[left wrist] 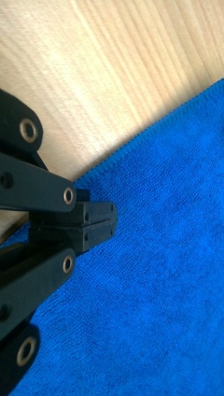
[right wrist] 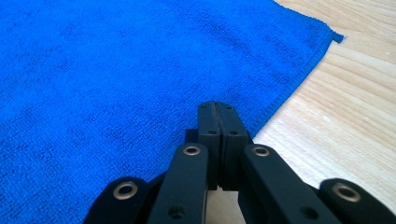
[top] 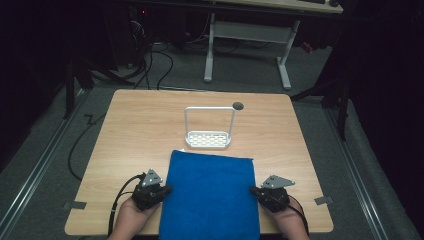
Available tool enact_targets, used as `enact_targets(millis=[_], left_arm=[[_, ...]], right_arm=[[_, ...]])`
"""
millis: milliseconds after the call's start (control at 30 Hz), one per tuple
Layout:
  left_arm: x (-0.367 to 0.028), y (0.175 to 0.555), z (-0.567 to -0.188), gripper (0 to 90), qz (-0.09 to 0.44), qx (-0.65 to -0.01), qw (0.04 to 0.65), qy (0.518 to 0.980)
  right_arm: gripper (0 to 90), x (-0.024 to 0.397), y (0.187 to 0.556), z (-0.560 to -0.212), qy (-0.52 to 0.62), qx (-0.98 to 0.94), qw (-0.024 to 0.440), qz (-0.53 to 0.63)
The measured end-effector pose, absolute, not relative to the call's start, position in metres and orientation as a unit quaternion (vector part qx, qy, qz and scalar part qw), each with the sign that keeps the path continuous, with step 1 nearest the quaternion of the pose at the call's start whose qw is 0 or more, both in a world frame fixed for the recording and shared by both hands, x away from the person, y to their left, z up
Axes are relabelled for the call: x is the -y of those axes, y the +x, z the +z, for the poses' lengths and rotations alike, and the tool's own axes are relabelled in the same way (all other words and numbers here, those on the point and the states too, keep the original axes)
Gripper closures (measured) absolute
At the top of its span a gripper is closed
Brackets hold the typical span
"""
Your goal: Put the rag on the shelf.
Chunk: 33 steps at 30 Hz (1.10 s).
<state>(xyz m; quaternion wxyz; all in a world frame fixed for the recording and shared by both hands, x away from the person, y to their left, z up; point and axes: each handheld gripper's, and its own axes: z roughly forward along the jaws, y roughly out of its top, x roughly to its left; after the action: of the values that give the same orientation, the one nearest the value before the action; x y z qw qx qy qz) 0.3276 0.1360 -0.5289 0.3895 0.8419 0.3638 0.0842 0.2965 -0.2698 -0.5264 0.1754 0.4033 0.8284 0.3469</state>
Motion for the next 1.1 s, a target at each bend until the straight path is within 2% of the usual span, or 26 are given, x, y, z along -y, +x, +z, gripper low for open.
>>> enact_targets(millis=[67, 167, 333, 533, 667, 867, 967, 1100], left_arm=[[-0.135, 0.327, -0.528, 90.0, 0.086, -0.365, 0.385, 0.843], [-0.135, 0.328, -0.527, 83.7, 0.090, -0.369, 0.398, 0.835], [-0.137, 0.345, -0.523, 75.3, 0.146, -0.380, 0.431, 0.805], [-0.129, 0.368, -0.524, 68.1, 0.168, -0.386, 0.431, 0.798], [-0.126, 0.393, -0.524, 64.7, 0.173, -0.408, 0.439, 0.781], [-0.117, 0.423, -0.531, 57.0, 0.161, -0.428, 0.423, 0.783], [-0.118, 0.427, -0.531, 57.3, 0.161, -0.437, 0.442, 0.767], [-0.123, 0.432, -0.534, 59.6, 0.133, -0.455, 0.452, 0.755]], right_arm=[[90.0, 0.267, 0.296, -0.525, 0.394, -0.832, 0.187, 0.342], [88.4, 0.269, 0.296, -0.522, 0.395, -0.824, 0.198, 0.355], [82.8, 0.282, 0.302, -0.521, 0.417, -0.804, 0.210, 0.368], [81.1, 0.289, 0.304, -0.520, 0.428, -0.795, 0.211, 0.375], [80.3, 0.291, 0.304, -0.520, 0.427, -0.794, 0.212, 0.378], [80.0, 0.294, 0.304, -0.519, 0.433, -0.789, 0.211, 0.381], [77.9, 0.293, 0.305, -0.520, 0.434, -0.789, 0.211, 0.381], [73.0, 0.291, 0.309, -0.522, 0.442, -0.783, 0.205, 0.388]])
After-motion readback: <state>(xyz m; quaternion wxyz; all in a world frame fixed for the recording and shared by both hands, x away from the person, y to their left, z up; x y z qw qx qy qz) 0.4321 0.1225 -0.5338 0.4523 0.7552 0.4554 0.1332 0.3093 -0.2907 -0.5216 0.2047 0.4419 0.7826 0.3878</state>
